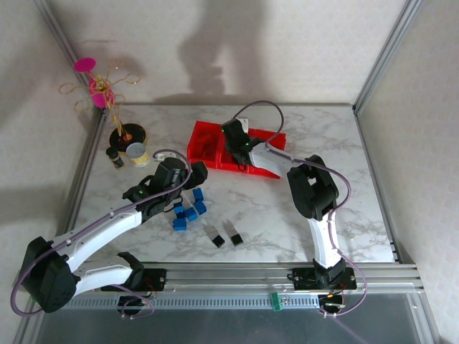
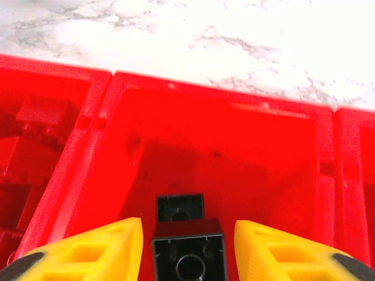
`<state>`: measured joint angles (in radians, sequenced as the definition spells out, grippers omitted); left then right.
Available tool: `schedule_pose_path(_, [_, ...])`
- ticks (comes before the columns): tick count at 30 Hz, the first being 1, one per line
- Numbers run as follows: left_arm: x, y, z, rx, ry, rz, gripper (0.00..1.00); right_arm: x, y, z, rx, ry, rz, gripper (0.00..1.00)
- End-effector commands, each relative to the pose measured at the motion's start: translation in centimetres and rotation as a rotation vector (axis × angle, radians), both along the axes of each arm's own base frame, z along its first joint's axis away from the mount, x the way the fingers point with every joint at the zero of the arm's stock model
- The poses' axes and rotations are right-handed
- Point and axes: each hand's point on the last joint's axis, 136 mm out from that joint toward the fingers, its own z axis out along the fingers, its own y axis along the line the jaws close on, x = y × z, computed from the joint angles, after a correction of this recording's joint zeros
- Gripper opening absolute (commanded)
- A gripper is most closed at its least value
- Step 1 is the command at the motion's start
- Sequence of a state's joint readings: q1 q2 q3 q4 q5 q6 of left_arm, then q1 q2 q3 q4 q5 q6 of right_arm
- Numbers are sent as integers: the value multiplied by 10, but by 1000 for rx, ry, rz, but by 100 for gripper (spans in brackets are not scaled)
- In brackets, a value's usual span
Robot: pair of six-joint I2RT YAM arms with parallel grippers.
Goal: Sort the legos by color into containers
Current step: Place the lego in the container.
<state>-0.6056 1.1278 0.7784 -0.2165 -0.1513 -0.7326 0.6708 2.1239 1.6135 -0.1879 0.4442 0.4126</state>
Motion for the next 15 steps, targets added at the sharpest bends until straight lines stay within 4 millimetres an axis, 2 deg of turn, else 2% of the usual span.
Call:
schedule_pose_path(1, [7, -4, 18, -24, -38, -12, 100, 10, 4, 13, -7, -22, 20, 50])
schedule_pose_path(4, [5, -4, 20, -29, -35, -18, 100, 7, 8, 28, 17, -43, 52, 59])
schedule_pose_path(6, [3, -4, 22, -35, -37, -22, 100, 1, 6, 39, 15, -55, 52, 60])
schedule_pose_path(10, [-2, -3, 27, -48, -41, -30, 100, -23, 4, 56, 46, -64, 83, 65])
schedule_pose_path(11, [-4, -2, 27, -51, -40, -30, 100, -38, 17, 58, 55, -61, 122, 66])
schedule_pose_path(15, [-12, 1, 26, -65, -36, -36, 100, -79, 23, 53, 65, -19, 172, 70])
